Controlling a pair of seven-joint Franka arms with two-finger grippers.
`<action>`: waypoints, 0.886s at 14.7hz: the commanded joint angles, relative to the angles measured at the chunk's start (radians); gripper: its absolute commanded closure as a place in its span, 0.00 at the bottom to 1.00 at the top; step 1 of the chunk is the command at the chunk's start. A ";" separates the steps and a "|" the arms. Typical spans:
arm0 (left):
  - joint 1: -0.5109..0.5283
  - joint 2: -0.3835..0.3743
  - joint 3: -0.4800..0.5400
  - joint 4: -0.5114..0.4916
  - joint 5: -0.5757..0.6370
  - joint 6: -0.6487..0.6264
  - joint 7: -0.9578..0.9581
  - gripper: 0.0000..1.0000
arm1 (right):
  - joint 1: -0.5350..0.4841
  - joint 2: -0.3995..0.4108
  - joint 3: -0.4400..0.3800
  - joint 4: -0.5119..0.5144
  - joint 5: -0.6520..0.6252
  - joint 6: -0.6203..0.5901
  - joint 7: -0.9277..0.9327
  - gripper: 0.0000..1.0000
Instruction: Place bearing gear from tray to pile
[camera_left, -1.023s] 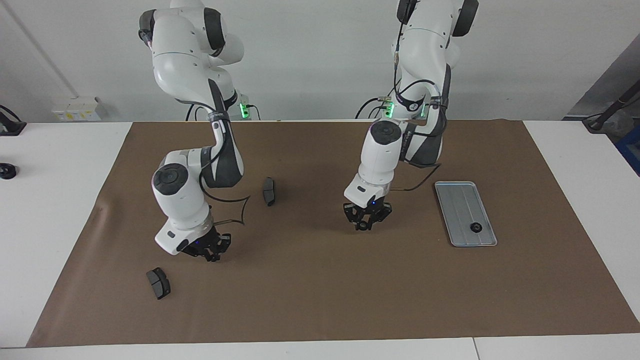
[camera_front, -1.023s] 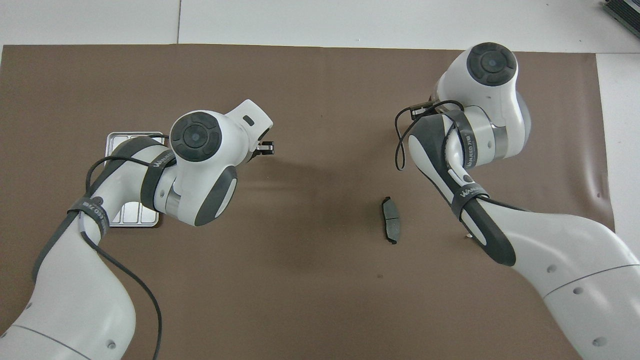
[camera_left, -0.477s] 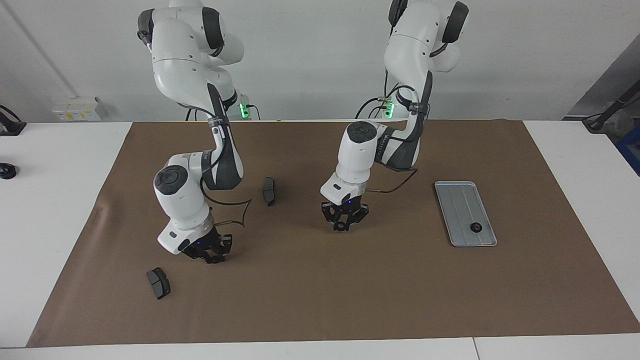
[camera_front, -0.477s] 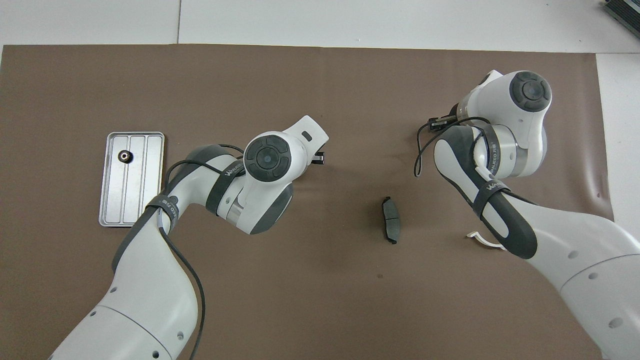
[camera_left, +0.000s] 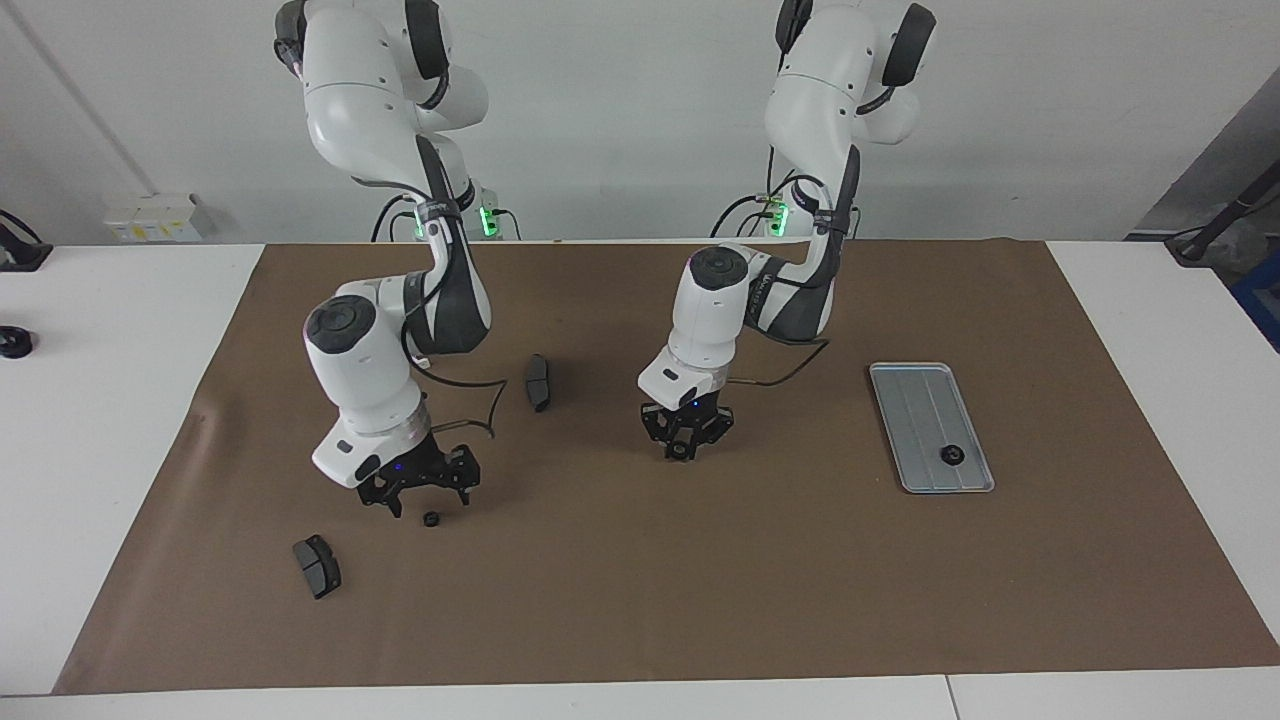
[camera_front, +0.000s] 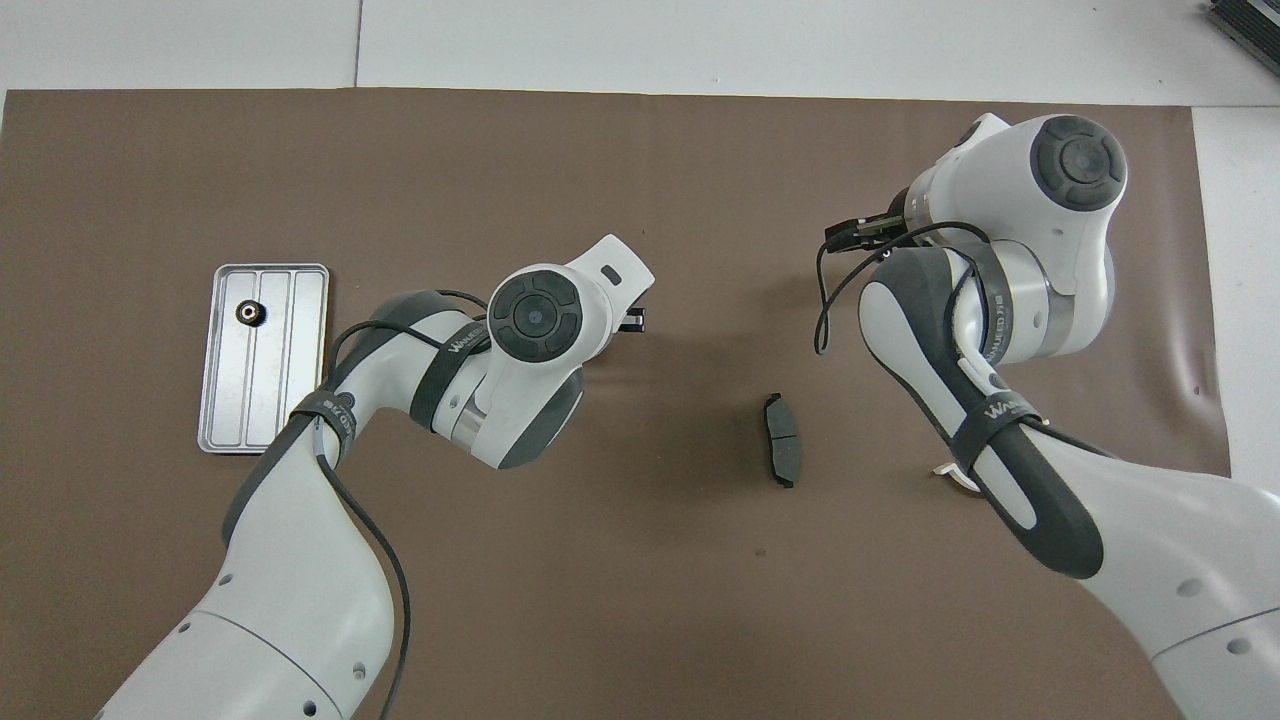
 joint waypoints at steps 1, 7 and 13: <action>0.016 -0.063 0.013 -0.011 0.015 -0.042 -0.016 0.00 | 0.067 -0.017 0.001 -0.002 0.015 -0.026 0.158 0.00; 0.183 -0.173 0.012 -0.028 0.015 -0.177 0.160 0.00 | 0.167 -0.002 0.001 0.003 0.003 0.011 0.240 0.00; 0.405 -0.163 0.010 -0.028 0.012 -0.130 0.409 0.00 | 0.353 0.200 0.002 0.191 -0.138 0.021 0.525 0.00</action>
